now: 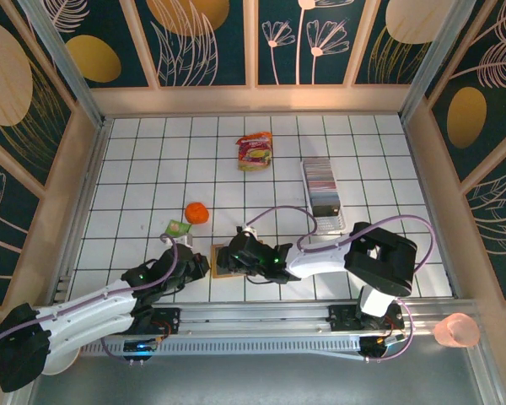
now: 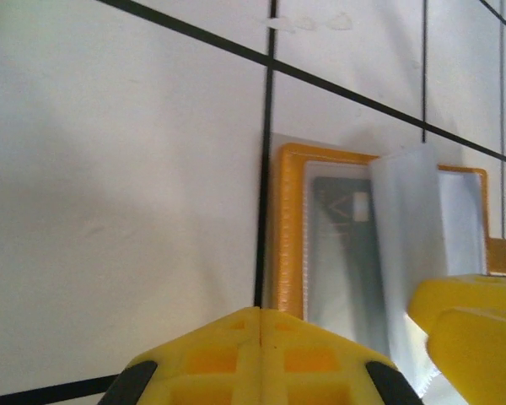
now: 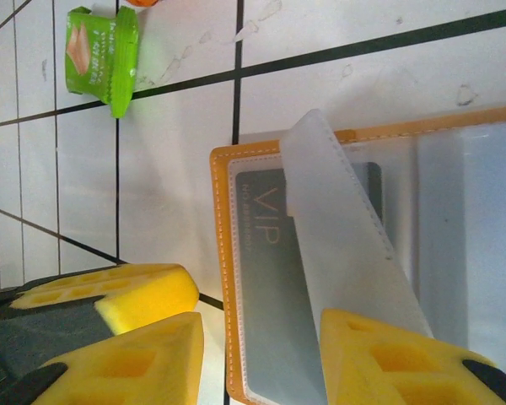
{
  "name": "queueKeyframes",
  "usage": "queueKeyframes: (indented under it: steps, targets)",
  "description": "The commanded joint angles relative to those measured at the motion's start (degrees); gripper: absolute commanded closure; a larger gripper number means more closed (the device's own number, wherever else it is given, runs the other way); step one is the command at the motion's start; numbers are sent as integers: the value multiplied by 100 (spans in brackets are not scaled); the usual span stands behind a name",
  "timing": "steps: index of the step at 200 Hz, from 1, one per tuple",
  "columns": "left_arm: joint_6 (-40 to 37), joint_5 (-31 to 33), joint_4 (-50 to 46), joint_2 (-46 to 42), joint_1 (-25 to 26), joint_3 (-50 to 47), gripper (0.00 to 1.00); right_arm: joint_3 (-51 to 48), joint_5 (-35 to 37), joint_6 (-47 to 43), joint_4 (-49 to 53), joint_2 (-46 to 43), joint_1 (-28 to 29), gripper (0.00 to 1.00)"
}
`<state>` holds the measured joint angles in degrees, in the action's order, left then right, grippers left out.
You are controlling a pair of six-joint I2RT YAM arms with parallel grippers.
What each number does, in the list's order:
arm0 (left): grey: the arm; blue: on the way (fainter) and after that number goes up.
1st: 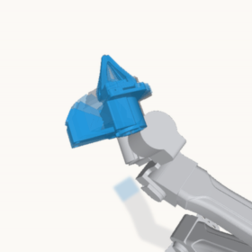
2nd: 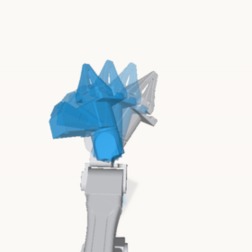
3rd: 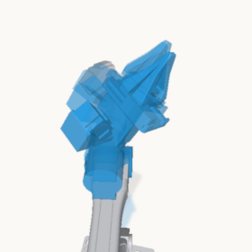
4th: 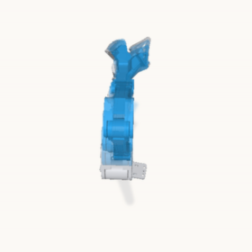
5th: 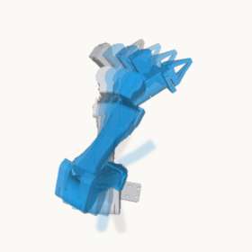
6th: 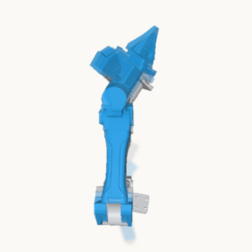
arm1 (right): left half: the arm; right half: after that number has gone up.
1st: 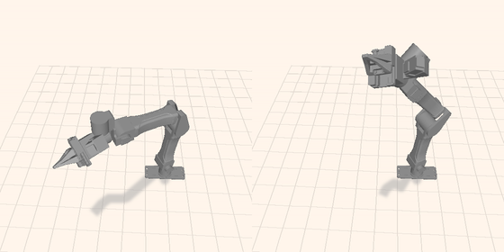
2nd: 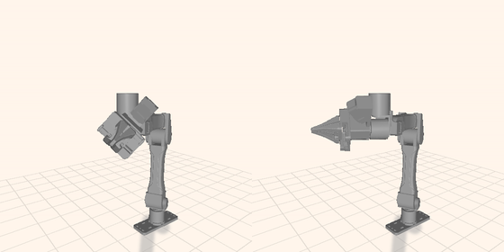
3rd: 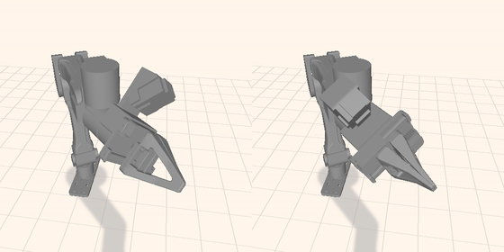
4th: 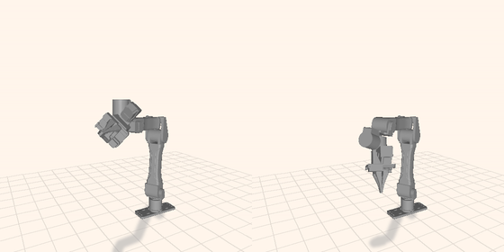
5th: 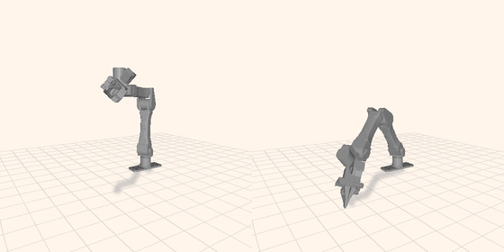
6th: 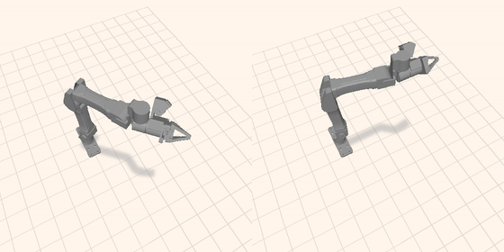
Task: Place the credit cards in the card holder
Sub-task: Flip over the card slot in the card holder, then pick up several credit cards from the storage box.
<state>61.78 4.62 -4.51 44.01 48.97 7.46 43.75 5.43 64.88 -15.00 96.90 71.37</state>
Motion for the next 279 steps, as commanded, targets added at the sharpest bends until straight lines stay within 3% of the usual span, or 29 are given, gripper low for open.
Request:
queueKeyframes:
  steps: [1, 38, 71, 133, 168, 211, 224, 244, 257, 279]
  targets:
    - [182, 465, -574, -100, 22, 34, 96, 175, -157, -94, -449, 201, 52, 59]
    - [417, 987, -1209, -407, 25, 196, 95, 438, -305, -386, -1012, 262, 50, 59]
    - [526, 1454, -1719, -922, 20, 349, 93, 926, -378, -971, -931, 24, 64, 59]
    - [497, 1513, -1771, -1528, 25, 372, 89, 772, 857, -2206, 479, -1503, 44, 57]
    - [62, 953, -1101, -1178, 25, 466, 75, 795, 1718, -4558, 1432, -2671, -190, 54]
    - [-484, 408, -447, -255, 25, 727, 66, 329, 1512, -9754, 1829, -3841, -740, 49]
    - [-654, 269, -305, -37, 25, 805, 64, 629, 942, -10469, 2627, -3971, -1498, 49]
    - [-774, 72, -88, 189, 24, 842, 60, 1128, -705, -11511, 4043, -4049, -2712, 44]
    - [-812, -9, 47, 248, 20, 820, 56, 1073, -617, -12371, 4328, -4047, -3125, 30]
    - [-901, -70, 186, 232, 20, 792, 50, 1031, -276, -13515, 4839, -3707, -3944, 20]
